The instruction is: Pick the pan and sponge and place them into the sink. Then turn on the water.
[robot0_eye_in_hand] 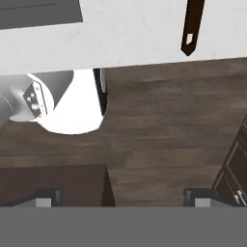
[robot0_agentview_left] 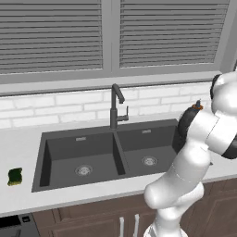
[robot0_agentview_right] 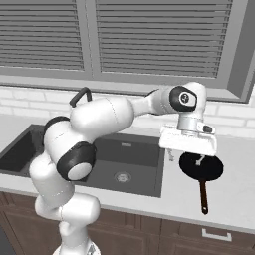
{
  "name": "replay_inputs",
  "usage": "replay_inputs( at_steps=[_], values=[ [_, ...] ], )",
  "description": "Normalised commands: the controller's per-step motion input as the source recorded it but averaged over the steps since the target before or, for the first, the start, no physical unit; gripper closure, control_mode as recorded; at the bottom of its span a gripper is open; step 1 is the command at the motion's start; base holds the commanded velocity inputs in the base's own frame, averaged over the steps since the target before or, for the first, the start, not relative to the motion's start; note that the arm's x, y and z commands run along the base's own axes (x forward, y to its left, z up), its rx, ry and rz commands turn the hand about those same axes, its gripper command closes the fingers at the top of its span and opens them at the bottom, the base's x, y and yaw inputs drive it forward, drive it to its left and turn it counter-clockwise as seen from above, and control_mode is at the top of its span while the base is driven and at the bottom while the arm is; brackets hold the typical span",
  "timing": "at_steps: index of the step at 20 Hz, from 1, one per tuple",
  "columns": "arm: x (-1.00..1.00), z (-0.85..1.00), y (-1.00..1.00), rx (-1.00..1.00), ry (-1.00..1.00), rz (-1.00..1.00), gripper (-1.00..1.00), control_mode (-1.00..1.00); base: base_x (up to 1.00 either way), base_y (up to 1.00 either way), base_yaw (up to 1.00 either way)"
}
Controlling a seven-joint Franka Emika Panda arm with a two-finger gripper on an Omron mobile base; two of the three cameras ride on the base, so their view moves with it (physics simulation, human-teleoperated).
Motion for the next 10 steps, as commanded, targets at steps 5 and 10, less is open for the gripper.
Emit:
replay_inputs(
  at_steps=[5, 10],
  values=[
    [0.24, -0.77, -0.15, 0.12, 0.0, 0.15, -1.0, -1.0, 0.0, 0.0, 0.0],
    [0.28, -0.53, -0.28, 0.19, 0.0, 0.15, -1.0, -1.0, 0.0, 0.0, 0.0]
  ],
)
